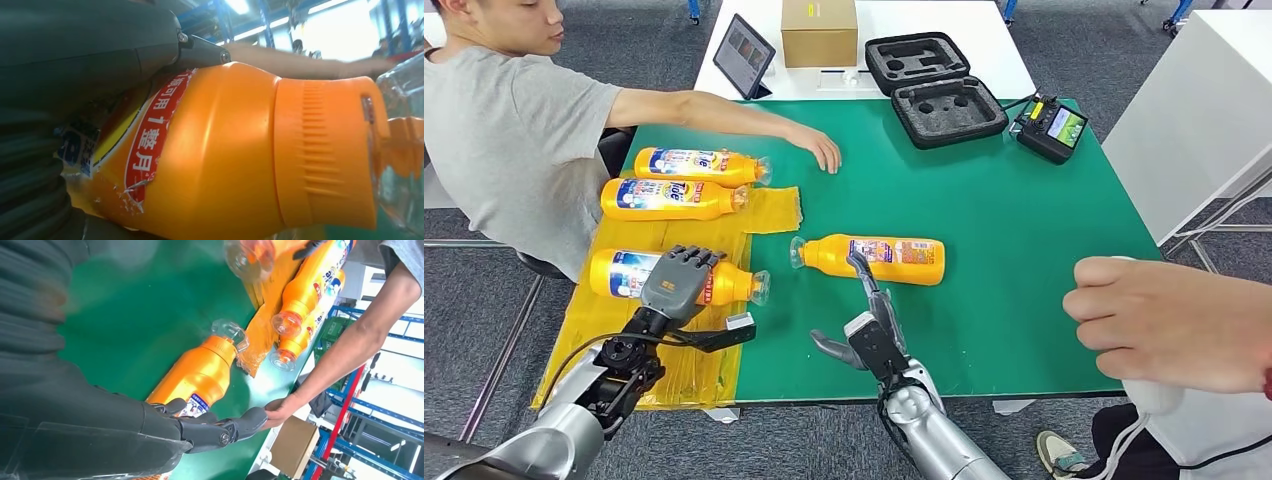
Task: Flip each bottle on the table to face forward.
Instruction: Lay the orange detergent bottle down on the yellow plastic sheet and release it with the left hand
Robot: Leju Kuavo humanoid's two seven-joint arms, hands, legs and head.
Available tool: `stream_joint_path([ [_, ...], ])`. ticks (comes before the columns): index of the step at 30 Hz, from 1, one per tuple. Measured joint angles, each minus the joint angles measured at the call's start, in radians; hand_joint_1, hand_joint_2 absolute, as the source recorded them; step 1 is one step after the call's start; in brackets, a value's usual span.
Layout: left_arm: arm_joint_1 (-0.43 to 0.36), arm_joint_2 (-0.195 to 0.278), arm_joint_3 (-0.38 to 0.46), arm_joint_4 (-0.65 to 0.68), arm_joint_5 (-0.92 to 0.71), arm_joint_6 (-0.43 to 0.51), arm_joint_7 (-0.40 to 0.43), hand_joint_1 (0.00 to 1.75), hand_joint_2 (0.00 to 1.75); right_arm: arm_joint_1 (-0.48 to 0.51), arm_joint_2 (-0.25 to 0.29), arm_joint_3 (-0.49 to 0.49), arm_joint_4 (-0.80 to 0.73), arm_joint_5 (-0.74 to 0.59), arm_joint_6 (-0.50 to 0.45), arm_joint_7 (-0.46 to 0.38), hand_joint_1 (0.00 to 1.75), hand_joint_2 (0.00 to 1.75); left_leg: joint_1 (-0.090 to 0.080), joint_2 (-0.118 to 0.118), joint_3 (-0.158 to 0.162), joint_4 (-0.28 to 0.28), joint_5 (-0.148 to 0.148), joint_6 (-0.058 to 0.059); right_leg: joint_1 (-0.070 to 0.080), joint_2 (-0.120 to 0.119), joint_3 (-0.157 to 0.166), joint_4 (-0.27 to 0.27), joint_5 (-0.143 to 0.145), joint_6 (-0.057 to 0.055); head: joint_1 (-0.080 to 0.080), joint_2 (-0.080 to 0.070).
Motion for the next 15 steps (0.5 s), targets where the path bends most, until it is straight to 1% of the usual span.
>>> stream_joint_path([
  [1, -0.005, 0.0, 0.0, 0.019, -0.006, -0.004, 0.009, 1.38, 1.75, -0.001, 0.0, 0.0, 0.0, -0.003, 0.001, 0.0, 0.0, 1.75, 0.0, 0.0, 0.0, 0.0, 0.0, 0.0, 0.0, 0.0, 0.0, 0.0, 0.0, 0.0, 0.0, 0.0],
  [3, -0.021, 0.0, 0.0, 0.062, -0.014, -0.023, 0.028, 0.89, 1.75, -0.004, 0.0, 0.001, 0.0, -0.006, 0.002, 0.0, 0.0, 1.75, 0.0, 0.0, 0.0, 0.0, 0.0, 0.0, 0.0, 0.0, 0.0, 0.0, 0.0, 0.0, 0.0, 0.0],
  [4, -0.03, 0.0, 0.0, 0.082, -0.013, -0.041, 0.036, 0.71, 1.75, -0.006, 0.0, 0.001, 0.0, -0.006, 0.003, 0.0, 0.0, 1.75, 0.0, 0.0, 0.0, 0.0, 0.0, 0.0, 0.0, 0.0, 0.0, 0.0, 0.0, 0.0, 0.0, 0.0],
  [6, -0.05, 0.0, 0.0, 0.114, -0.005, -0.079, 0.048, 0.8, 1.75, -0.01, 0.0, 0.003, 0.0, -0.007, 0.005, 0.0, 0.0, 1.75, 0.0, 0.0, 0.001, 0.0, 0.0, 0.0, 0.0, -0.001, 0.001, 0.0, 0.0, 0.0, 0.0, 0.0],
  [7, -0.058, 0.0, 0.0, 0.127, 0.0, -0.094, 0.051, 0.78, 1.75, -0.011, 0.0, 0.004, 0.001, -0.008, 0.007, 0.0, 0.0, 1.75, 0.0, -0.001, 0.001, 0.0, 0.0, 0.0, 0.0, -0.001, 0.002, 0.0, 0.0, 0.0, 0.0, 0.0],
  [9, -0.072, 0.0, 0.0, 0.144, 0.005, -0.108, 0.053, 0.5, 1.75, -0.013, 0.0, 0.006, 0.001, -0.009, 0.009, 0.0, 0.0, 1.75, 0.0, -0.001, 0.002, 0.0, 0.0, 0.0, 0.0, -0.001, 0.002, 0.0, 0.0, 0.0, 0.0, 0.0],
  [10, -0.076, 0.0, 0.0, 0.151, 0.006, -0.112, 0.053, 0.28, 1.75, -0.014, 0.0, 0.006, 0.001, -0.009, 0.011, 0.0, 0.0, 1.75, 0.0, -0.001, 0.002, 0.0, 0.0, 0.0, 0.0, -0.001, 0.002, 0.0, 0.0, 0.0, 0.0, 0.0],
  [11, -0.079, 0.0, 0.0, 0.155, 0.006, -0.117, 0.053, 0.13, 1.75, -0.014, 0.0, 0.007, 0.001, -0.009, 0.012, 0.0, 0.0, 1.75, 0.0, -0.001, 0.002, 0.0, 0.0, 0.0, 0.0, -0.001, 0.002, 0.0, 0.0, 0.0, 0.0, 0.0],
  [13, -0.085, 0.0, 0.0, 0.163, 0.012, -0.131, 0.054, 0.07, 1.75, -0.016, 0.0, 0.008, 0.001, -0.012, 0.013, 0.0, 0.0, 1.75, 0.0, -0.001, 0.003, 0.0, 0.0, 0.0, 0.0, -0.001, 0.003, 0.0, 0.0, 0.0, 0.0, 0.0],
  [15, -0.089, 0.0, 0.0, 0.168, 0.018, -0.144, 0.055, 0.07, 1.75, -0.017, 0.0, 0.008, 0.001, -0.016, 0.013, 0.0, 0.0, 1.75, 0.0, -0.001, 0.003, 0.0, 0.0, -0.001, 0.0, -0.001, 0.003, 0.001, 0.0, 0.0, 0.0, 0.0],
])
